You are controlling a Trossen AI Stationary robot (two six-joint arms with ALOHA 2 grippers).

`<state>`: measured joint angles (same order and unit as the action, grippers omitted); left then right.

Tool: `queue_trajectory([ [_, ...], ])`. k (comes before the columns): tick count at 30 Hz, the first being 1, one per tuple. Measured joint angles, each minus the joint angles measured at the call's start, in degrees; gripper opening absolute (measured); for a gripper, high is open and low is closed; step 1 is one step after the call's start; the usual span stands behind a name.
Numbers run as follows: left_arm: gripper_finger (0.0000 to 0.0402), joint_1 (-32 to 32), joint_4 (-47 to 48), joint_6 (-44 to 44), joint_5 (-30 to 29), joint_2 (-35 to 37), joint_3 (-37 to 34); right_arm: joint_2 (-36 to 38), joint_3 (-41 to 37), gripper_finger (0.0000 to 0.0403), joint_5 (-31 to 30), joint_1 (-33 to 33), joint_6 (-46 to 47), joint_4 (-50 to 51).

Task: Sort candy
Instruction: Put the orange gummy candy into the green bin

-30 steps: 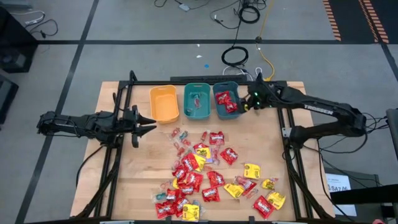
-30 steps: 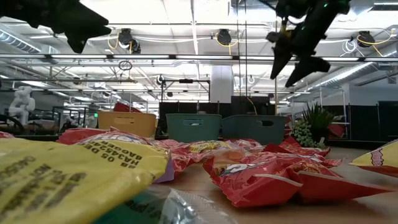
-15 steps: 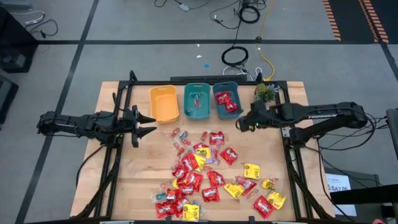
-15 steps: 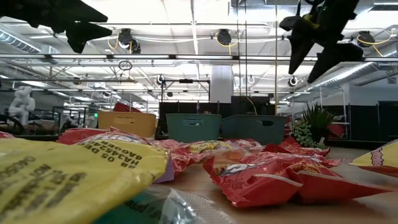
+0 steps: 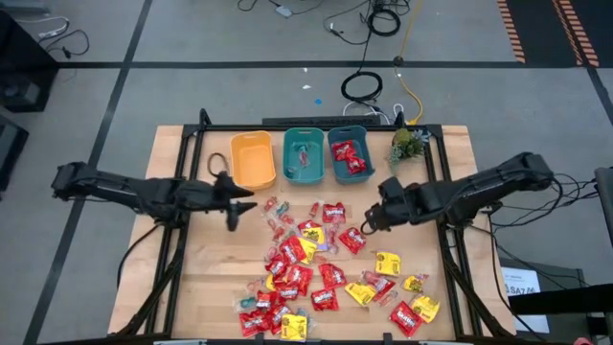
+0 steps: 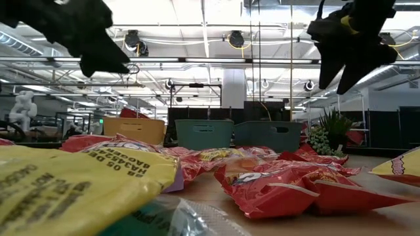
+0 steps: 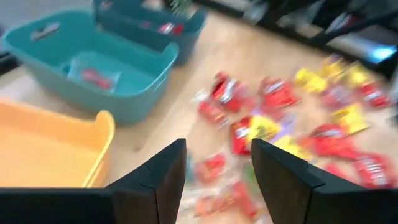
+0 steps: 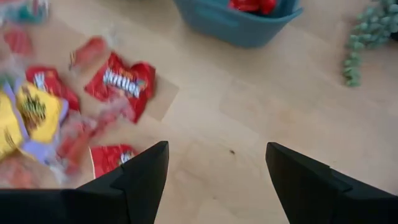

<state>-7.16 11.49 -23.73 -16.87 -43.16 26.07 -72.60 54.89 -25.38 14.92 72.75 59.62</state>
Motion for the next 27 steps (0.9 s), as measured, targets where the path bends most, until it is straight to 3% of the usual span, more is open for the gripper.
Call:
queue_trajectory([
  [13,0.0192,0.8,-0.2,-4.5,-6.3,-28.0,8.6,-3.0,0.0,0.026,-0.9,7.2,-3.9,0.1],
  [20,0.0192,0.8,0.2,-10.6,-11.7,-37.7,12.0,-3.0,0.0,0.026,-1.8,9.4,-4.9,0.4],
  [27,0.0192,0.8,3.4,-18.8,-12.2,-44.5,12.9,-3.0,0.0,0.026,-1.8,11.1,-6.4,0.7],
])
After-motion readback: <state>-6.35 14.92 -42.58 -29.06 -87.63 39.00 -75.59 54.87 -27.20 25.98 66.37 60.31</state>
